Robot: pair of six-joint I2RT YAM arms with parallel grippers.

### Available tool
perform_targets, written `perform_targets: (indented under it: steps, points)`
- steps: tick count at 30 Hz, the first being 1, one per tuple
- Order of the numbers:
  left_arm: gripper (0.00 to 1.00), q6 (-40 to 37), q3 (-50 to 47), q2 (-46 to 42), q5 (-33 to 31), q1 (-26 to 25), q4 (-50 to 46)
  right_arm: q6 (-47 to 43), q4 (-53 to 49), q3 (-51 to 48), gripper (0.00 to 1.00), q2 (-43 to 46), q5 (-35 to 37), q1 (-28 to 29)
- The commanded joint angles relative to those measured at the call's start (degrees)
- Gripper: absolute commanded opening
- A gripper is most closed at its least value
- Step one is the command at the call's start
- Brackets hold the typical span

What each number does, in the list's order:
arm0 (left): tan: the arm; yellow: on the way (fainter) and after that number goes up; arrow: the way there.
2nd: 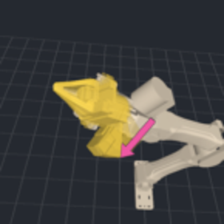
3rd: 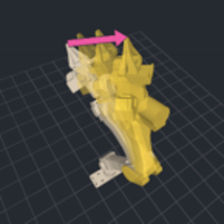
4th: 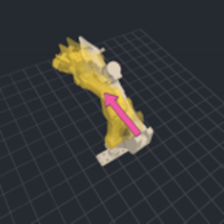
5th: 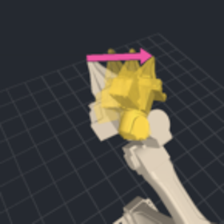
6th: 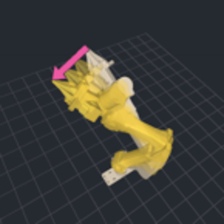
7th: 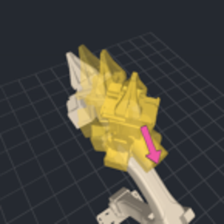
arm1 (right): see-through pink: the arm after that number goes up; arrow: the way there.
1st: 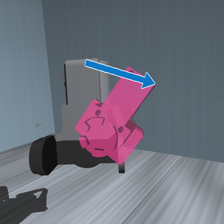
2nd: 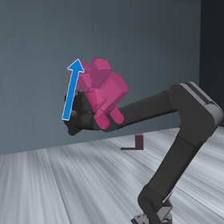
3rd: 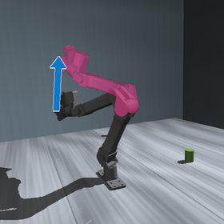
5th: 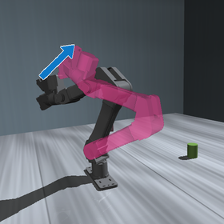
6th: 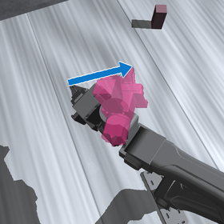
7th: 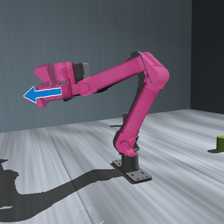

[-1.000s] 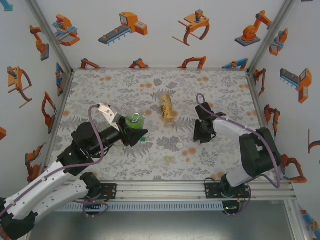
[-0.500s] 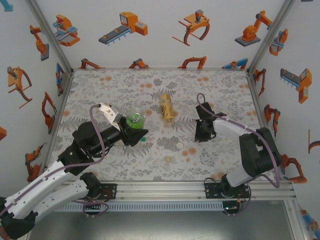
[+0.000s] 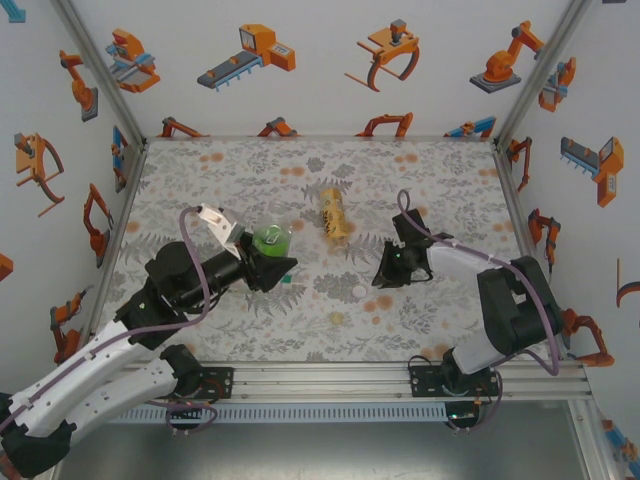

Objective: Screw on the bottle caps

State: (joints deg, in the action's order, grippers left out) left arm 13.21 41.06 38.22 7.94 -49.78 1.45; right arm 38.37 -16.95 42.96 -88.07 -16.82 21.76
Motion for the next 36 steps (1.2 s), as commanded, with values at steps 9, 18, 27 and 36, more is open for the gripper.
perform_targets:
  steps: [9,18,27,36]
  points:
    - [0.0,-0.97,2.12,-0.33,3.05,0.35,-0.55,5.42,7.11,-5.76,0.2,-0.32,-8.39,-2.93]
    - [0.0,0.35,0.24,-2.16,1.79,0.38,0.39,4.93,5.23,-6.75,0.33,-1.34,-7.93,-6.26]
    - [0.0,3.56,0.06,-1.14,1.56,0.29,1.6,0.87,-3.38,-5.77,0.41,2.1,-1.73,-7.35]
    - [0.0,4.71,0.73,0.1,0.06,0.3,0.56,-4.73,-14.86,-1.85,0.43,6.78,8.01,-7.39]
